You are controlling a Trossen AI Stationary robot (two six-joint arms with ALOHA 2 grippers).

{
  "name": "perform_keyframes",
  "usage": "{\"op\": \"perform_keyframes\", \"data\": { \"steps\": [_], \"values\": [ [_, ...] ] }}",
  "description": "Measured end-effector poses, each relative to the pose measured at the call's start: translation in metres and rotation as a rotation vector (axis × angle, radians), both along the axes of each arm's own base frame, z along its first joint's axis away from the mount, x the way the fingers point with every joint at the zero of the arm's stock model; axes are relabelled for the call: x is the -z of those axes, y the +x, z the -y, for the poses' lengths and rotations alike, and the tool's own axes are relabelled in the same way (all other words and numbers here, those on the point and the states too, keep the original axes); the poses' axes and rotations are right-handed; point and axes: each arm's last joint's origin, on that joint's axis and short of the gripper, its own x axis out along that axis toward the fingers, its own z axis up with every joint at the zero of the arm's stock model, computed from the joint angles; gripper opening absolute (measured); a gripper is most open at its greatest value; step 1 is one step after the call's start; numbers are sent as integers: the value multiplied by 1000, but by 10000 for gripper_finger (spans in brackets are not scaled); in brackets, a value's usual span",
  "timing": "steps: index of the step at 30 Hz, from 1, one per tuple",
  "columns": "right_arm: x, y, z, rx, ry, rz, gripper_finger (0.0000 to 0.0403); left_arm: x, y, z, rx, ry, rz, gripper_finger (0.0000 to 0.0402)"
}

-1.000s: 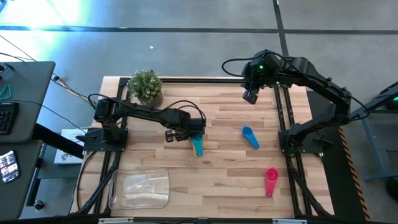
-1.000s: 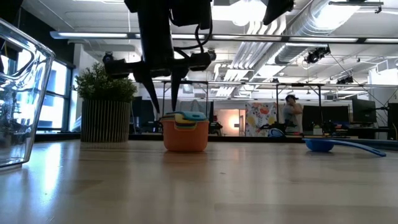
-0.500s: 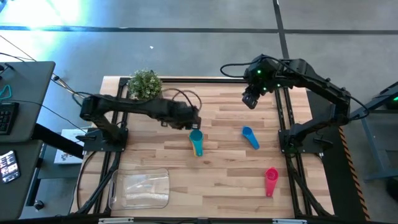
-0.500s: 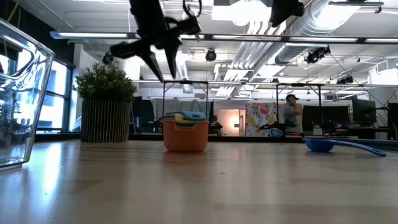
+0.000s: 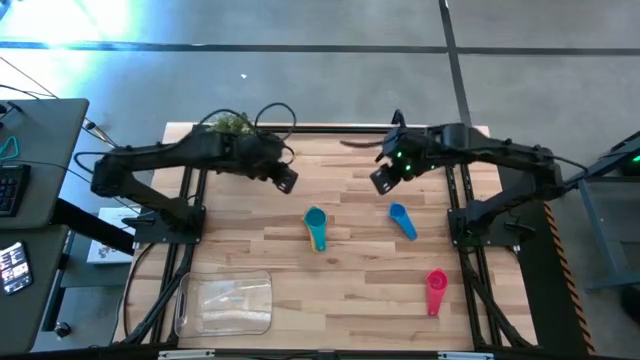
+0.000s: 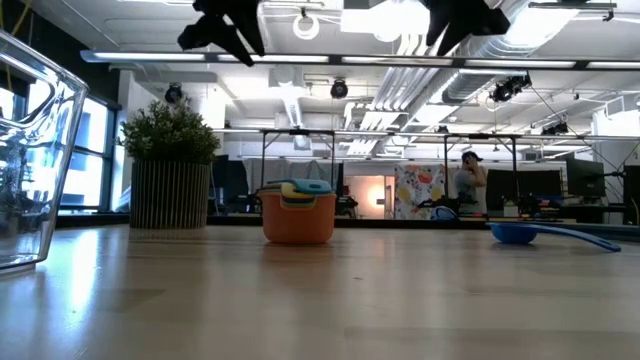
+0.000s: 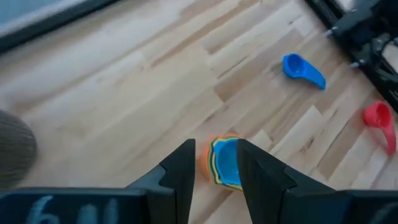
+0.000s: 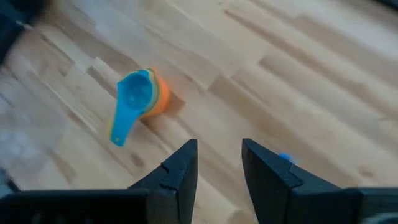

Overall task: Nest measuring cups in basket
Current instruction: Stack the light blue measuring cup on the yellow measuring cup

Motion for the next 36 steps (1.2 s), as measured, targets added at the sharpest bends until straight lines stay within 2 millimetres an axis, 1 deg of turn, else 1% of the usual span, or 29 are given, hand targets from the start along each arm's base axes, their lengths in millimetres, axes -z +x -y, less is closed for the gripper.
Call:
{"op": "perform_keyframes", "data": {
  "steps": [6, 11, 14, 16, 20, 24, 27, 30, 36],
  "values": [
    [21, 18, -20, 42, 68, 104, 117, -15, -18, -5, 96, 90, 18, 106],
    [35, 32, -34, 54, 116, 214, 117, -19, -24, -9, 123, 129, 13, 106],
    [40, 44, -41, 34, 129, 320, 117, -19, -25, -12, 133, 146, 2, 106],
    [39, 54, -45, 15, 118, 398, 117, -19, -26, -14, 133, 149, -9, 106],
    [30, 72, -51, -26, 84, 578, 117, -18, -28, -17, 126, 148, -27, 106],
    [28, 87, -53, -79, 76, 688, 117, -18, -30, -19, 121, 147, -28, 106],
    [33, 96, -53, -100, 94, 702, 117, -19, -31, -19, 145, 143, -21, 106],
    [44, 103, -55, -110, 124, 664, 117, -21, -34, -18, 159, 151, -17, 106],
    [76, 117, -56, -86, 151, 521, 117, -26, -39, -16, 158, 158, 2, 106]
  ]
}}
